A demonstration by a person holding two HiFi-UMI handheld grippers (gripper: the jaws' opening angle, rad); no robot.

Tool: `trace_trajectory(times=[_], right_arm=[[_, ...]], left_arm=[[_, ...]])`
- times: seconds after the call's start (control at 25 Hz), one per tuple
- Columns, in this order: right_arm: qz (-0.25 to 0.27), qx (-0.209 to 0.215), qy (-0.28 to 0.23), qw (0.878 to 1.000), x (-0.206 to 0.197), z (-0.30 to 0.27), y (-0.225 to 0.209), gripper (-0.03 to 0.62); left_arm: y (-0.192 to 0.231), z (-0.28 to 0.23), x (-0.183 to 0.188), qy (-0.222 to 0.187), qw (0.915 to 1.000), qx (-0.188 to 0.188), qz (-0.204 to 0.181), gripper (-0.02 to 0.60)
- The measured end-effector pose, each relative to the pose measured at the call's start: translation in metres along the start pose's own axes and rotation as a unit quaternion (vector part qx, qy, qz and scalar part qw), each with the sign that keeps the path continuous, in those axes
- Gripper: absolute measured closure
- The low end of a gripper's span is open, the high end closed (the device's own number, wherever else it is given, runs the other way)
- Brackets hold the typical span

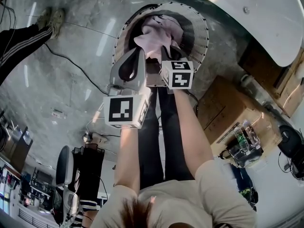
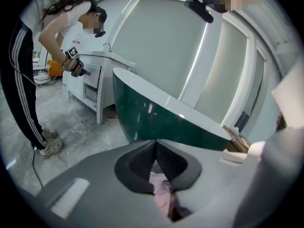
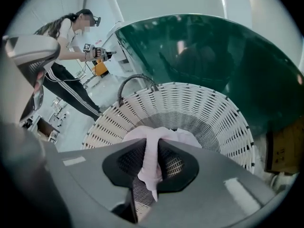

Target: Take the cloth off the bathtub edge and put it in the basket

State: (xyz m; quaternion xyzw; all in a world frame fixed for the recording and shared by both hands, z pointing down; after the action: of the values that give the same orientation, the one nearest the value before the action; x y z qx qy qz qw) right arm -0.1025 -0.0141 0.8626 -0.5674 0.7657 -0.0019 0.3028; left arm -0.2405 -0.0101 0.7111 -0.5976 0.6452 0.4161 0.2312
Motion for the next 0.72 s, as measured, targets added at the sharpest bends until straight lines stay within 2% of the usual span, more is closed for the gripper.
trace_trajectory(times=[0.08, 0.28, 0.4, 0.64, 0.72], right_arm=[[0.010, 0.009, 0.008, 1.000, -0.001, -0.003, 0.002, 0.545], [0.023, 0.008, -0.002, 1.000, 0.004, 0.000, 0.002, 0.468], [0.035, -0.006, -0.015, 0.999, 0.012, 0.003, 0.002, 0.459], [0.036, -0.007, -0.040, 0.999, 0.024, 0.009, 0.001, 0.461], [0.033, -0.009, -0.043, 0.998, 0.026, 0.012, 0.000, 0.461]], left_arm=[[0.000, -0.001, 0.003, -0.001, 1.0000, 0.000, 0.006, 0.580], [0.003, -0.002, 0.006, -0.004, 0.9999, 0.003, 0.011, 0.580], [0.004, -0.001, 0.005, -0.003, 1.0000, 0.004, 0.006, 0.580], [0.001, -0.004, 0.007, -0.007, 1.0000, -0.001, -0.001, 0.580], [-0.004, -0.005, 0.012, -0.007, 0.9999, -0.002, 0.009, 0.580]])
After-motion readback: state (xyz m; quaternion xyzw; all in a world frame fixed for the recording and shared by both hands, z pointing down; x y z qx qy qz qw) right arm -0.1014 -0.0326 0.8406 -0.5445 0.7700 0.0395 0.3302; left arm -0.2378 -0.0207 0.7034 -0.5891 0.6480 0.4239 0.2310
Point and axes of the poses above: the fingertips, and each gripper's own axes: z backward along the fingers, y to its left, x out of its top, the point moved 5 cm from there along z, backward along the fingers, and after that the axes turned 7 degrees about x, right-handed, at the moved point
